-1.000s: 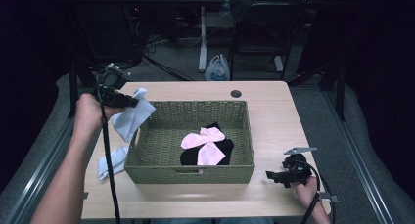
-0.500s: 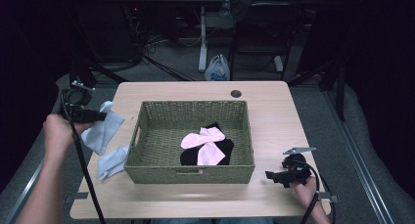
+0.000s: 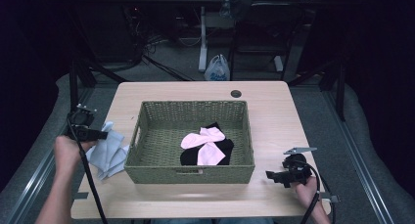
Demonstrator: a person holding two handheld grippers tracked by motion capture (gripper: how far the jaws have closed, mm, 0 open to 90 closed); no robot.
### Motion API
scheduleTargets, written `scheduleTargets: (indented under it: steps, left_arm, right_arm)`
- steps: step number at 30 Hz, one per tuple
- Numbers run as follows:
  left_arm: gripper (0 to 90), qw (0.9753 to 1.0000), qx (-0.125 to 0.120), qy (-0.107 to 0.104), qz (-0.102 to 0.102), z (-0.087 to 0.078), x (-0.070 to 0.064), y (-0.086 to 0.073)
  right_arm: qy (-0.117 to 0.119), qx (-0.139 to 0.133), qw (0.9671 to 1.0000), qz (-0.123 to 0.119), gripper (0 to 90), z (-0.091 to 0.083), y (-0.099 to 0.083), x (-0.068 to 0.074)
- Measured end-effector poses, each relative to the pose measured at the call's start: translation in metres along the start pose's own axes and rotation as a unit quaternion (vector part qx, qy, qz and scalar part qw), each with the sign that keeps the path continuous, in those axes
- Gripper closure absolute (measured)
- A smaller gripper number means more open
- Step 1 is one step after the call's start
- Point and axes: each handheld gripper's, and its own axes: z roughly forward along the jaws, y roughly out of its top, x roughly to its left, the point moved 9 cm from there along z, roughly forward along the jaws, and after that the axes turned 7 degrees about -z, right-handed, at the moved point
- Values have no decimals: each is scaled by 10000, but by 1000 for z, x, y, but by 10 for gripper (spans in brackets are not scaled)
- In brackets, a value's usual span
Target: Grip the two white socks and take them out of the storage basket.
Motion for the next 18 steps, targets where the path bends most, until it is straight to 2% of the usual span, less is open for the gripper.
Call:
scheduleTargets:
  steps: [7, 12, 14, 15, 16, 18]
  left_arm:
    - [827, 9996, 176, -57, -217, 34, 2, -13]
    - [796, 9992, 245, -106, -296, 47, 2, -16]
    - [734, 9991, 256, -138, -296, 48, 2, -17]
    - [677, 9991, 268, -111, -320, 48, 2, -17]
    - [583, 9990, 296, -79, -325, 47, 2, -18]
    - [471, 9991, 286, -32, -325, 43, 3, -19]
  right_arm:
    - [-3, -4, 10000, -13, 147, 0, 0, 0]
    - [0, 4, 10000, -6, 147, 0, 0, 0]
    - [-14, 10, 10000, -7, 147, 0, 0, 0]
    - [-18, -9, 10000, 2, 147, 0, 0, 0]
    - [-18, -1, 10000, 5, 147, 0, 0, 0]
    - [-1, 5, 10000, -6, 147, 0, 0, 0]
